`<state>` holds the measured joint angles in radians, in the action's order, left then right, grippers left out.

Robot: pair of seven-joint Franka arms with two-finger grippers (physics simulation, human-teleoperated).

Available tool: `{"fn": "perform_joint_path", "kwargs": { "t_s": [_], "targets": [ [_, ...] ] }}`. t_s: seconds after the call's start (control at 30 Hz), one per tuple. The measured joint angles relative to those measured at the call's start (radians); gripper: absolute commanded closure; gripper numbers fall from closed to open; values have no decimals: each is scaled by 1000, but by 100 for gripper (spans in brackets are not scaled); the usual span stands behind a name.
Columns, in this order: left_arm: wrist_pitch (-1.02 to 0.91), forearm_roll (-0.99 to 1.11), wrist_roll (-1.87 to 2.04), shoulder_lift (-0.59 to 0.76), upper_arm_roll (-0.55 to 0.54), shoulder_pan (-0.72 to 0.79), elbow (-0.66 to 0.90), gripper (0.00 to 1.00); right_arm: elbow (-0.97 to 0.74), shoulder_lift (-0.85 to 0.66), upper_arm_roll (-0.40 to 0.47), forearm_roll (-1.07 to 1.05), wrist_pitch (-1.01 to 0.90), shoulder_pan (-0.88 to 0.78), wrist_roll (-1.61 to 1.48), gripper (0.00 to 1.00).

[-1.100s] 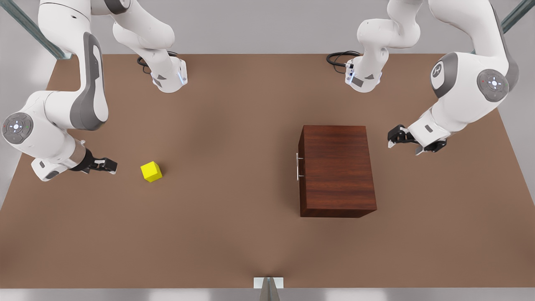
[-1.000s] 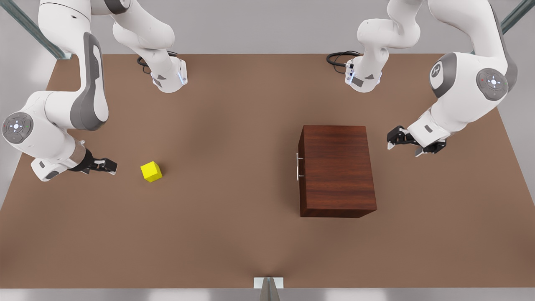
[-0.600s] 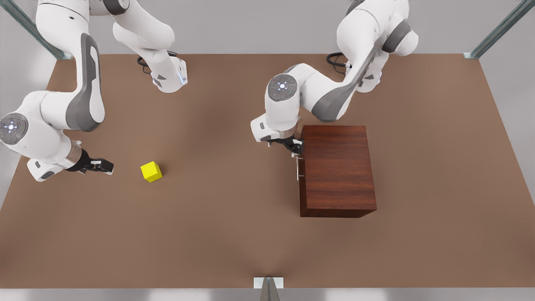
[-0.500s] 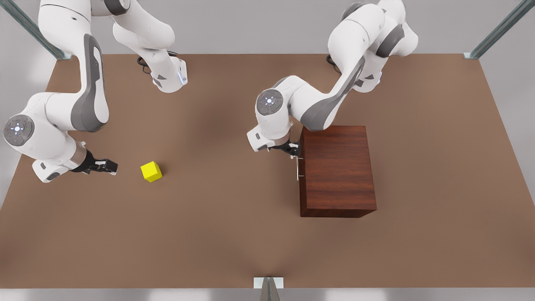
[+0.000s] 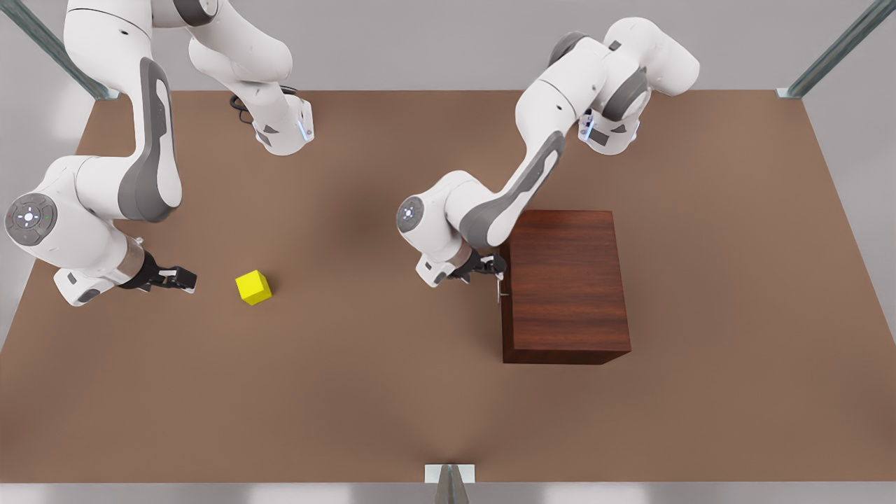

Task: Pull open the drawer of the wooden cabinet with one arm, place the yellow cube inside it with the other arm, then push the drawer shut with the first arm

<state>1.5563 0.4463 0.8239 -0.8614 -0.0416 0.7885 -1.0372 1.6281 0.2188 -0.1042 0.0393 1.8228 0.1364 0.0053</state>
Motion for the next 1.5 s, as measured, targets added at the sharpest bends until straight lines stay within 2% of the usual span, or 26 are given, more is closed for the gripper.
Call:
{"fn": "perform_joint_path", "kwargs": {
  "t_s": [0.53, 1.03, 1.5],
  "targets": [
    [33, 33, 203, -58, 0, 15, -2, 0, -1, 10, -1, 2, 4, -2, 0, 0],
    [146, 21, 340, -55, -13, 31, 12, 0, -2, 12, -2, 2, 6, -3, -1, 0],
    [148, 22, 407, -33, -44, 52, 19, 0, -3, 19, -2, 3, 9, -15, -1, 0]
  ]
}}
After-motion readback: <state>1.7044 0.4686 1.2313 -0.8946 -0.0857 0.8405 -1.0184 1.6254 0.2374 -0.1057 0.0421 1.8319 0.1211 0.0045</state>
